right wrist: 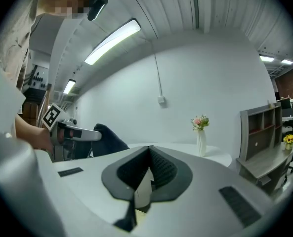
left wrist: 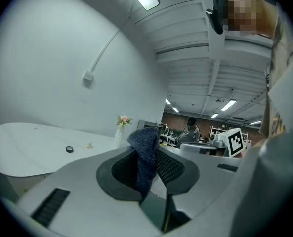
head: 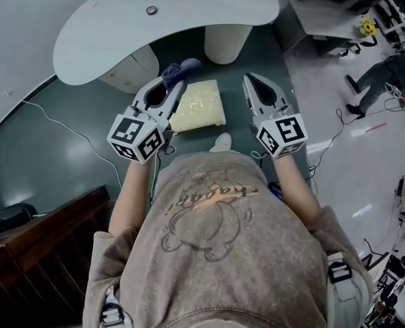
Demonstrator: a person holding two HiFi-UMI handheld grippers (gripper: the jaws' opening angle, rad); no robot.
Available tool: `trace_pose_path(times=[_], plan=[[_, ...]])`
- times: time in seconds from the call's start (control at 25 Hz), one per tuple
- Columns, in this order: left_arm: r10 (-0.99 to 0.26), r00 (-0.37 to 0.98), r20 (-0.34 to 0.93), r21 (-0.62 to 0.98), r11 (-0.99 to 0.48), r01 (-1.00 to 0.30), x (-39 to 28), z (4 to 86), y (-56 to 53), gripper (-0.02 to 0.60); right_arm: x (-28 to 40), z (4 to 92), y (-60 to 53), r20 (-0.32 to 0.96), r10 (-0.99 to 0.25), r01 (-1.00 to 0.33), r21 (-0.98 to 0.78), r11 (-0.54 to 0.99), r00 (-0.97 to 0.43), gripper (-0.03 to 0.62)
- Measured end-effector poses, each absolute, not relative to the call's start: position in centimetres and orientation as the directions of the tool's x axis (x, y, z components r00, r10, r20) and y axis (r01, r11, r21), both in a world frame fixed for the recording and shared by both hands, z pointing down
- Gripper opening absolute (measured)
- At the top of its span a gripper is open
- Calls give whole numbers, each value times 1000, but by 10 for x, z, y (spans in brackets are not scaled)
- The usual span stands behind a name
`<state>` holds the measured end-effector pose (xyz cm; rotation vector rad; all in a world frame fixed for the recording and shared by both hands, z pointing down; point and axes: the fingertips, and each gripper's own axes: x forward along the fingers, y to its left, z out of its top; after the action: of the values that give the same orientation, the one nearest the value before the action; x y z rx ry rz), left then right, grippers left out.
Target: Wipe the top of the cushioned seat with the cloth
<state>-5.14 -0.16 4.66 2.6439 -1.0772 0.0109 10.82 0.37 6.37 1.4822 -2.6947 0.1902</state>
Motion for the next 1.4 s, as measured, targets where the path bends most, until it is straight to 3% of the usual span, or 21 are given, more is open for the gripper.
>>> trace_pose_path(times=[1.4], plan=[[-772, 622, 127, 297, -569, -767, -113, 88, 41, 95, 78, 102, 41, 156, -849, -863, -92, 497, -505, -5]])
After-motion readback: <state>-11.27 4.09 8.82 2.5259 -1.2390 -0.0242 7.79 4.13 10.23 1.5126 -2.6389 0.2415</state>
